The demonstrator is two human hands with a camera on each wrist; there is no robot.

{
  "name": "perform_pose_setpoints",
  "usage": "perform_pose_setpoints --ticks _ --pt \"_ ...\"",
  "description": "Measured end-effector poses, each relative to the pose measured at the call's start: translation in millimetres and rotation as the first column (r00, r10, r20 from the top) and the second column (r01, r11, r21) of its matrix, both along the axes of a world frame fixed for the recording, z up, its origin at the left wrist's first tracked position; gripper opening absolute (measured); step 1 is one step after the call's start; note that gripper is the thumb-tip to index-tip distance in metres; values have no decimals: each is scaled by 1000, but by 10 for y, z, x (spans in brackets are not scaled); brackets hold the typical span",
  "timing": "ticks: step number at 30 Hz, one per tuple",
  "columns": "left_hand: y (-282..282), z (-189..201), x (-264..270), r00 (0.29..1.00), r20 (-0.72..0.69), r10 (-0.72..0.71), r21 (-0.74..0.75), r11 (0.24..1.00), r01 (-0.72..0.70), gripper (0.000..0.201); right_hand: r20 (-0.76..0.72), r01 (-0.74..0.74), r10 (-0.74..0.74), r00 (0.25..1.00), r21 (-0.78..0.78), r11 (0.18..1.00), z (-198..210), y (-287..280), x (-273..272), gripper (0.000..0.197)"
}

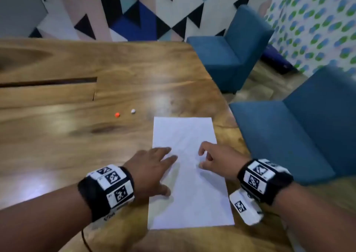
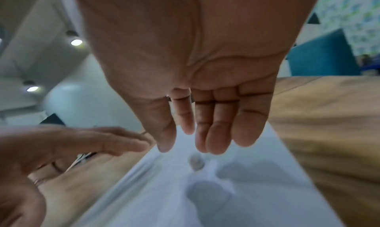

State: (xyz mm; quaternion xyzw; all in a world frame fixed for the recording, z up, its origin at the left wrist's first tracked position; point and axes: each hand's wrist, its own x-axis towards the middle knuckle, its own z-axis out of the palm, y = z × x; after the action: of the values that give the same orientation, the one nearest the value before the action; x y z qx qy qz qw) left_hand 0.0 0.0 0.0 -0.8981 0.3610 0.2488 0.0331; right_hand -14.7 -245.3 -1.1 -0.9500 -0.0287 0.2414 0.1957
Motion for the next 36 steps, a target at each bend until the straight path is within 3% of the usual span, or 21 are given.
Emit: perform_pose_setpoints --ticks 3,7,11,15,20,25,30,36 --pt "51 -228 -44 1000 16 6 63 998 -7 115 18 -102 106 994 -157 982 -215 159 76 20" --pt "80 -364 -170 998 57 16 79 997 -20 118 81 -61 79 994 -203 977 -251 217 31 7" --pt "76 -425 -340 991 117 68 37 997 -73 115 196 74 -59 979 -71 995 16 66 -185 6" --pt "78 -410 -477 986 128 108 16 994 -111 107 156 114 -130 979 104 988 135 -65 -605 8" --pt "-213 -293 -380 991 108 -80 -29 996 84 107 159 165 -180 971 106 981 -63 -168 -879 7" --pt "-551 -479 -358 980 62 -191 -5 981 192 122 235 1 13 972 -57 998 -278 -188 -821 10" --pt "-595 -599 -381 977 66 -203 35 979 201 127 257 12 28 966 -149 989 -404 -224 -801 5" --pt "-594 -626 -368 971 83 -225 44 974 222 128 225 -214 235 946 -113 970 -438 89 -1156 14"
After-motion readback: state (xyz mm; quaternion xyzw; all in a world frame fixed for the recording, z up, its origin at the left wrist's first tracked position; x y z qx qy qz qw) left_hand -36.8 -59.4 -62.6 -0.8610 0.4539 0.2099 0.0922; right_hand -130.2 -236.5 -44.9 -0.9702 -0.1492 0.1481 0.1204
